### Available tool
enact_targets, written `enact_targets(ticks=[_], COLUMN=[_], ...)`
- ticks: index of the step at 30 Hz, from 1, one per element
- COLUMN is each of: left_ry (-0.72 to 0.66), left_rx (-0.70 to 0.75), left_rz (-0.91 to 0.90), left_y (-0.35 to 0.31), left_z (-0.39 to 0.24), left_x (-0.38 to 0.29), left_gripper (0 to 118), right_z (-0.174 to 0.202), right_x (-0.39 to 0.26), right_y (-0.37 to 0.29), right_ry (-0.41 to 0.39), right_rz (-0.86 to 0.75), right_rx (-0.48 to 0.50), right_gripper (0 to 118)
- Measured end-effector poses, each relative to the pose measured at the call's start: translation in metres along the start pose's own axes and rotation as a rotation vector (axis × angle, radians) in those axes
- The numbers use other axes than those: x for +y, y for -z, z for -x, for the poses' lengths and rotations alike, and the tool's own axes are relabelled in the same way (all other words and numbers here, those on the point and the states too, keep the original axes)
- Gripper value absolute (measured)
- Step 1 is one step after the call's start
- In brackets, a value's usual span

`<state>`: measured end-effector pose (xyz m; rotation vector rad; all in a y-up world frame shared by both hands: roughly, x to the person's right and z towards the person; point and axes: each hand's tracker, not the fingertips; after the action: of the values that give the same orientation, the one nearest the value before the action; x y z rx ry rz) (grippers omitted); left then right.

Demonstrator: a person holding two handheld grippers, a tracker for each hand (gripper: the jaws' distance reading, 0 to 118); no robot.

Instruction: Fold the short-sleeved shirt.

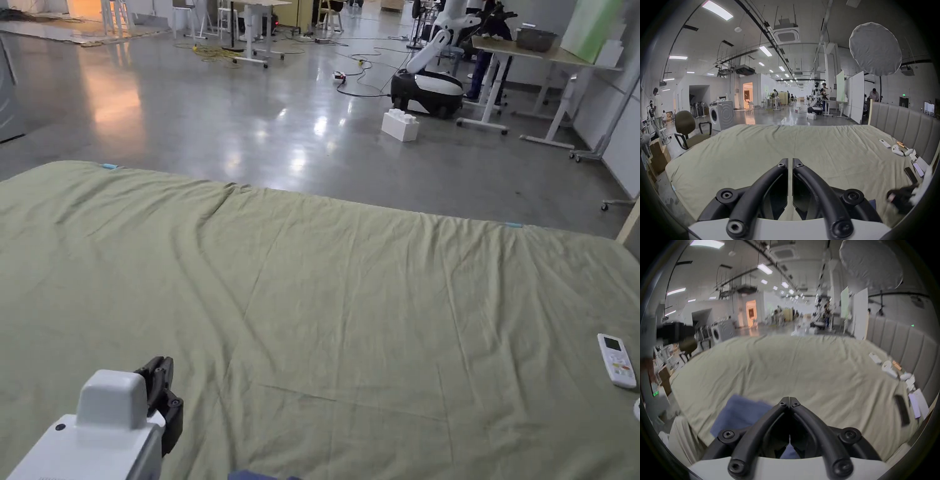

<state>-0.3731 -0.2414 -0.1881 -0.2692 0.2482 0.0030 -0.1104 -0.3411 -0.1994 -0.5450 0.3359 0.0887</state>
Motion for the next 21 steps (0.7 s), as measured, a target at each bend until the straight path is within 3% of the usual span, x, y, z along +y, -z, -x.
enact_targets(ticks=[3,8,11,15,17,18,19,20,21], left_ry=[-0.01,-0.042,-0.085,-0.119,-0.161,-0.185,-0.2,-0.208,-0.211], left_rx=[-0.016,-0.048,-0.113,-0.229,-0.305,-0.34,-0.36,-0.378,-0.392], left_rz=[0.054,0.153,0.25,0.397,0.496,0.53,0.571,0.603,0.617], left_y=[-0.002,-0.005,0.0,0.014,0.027,0.035,0.042,0.049,0.053], left_z=[0.005,0.015,0.021,0.022,0.024,0.026,0.026,0.026,0.027], left_x=[-0.012,-0.033,-0.044,-0.059,-0.065,-0.069,-0.074,-0.079,-0.083], left_gripper=[5,5,5,6,19,37,68,88,100], right_z=[0.014,0.005,0.003,0.001,0.002,0.001,0.002,0.002,0.002], right_x=[-0.025,-0.046,-0.049,-0.045,-0.046,-0.046,-0.046,-0.045,-0.045], right_y=[0.024,0.055,0.06,0.058,0.057,0.057,0.057,0.057,0.057], right_ry=[-0.026,-0.017,-0.047,-0.031,-0.046,-0.053,-0.057,-0.057,-0.057], right_rz=[0.072,0.123,0.111,0.121,0.12,0.118,0.118,0.118,0.118], right_rx=[-0.018,-0.08,-0.114,-0.111,-0.106,-0.105,-0.104,-0.103,-0.102], right_gripper=[1,1,1,1,1,1,1,1,1])
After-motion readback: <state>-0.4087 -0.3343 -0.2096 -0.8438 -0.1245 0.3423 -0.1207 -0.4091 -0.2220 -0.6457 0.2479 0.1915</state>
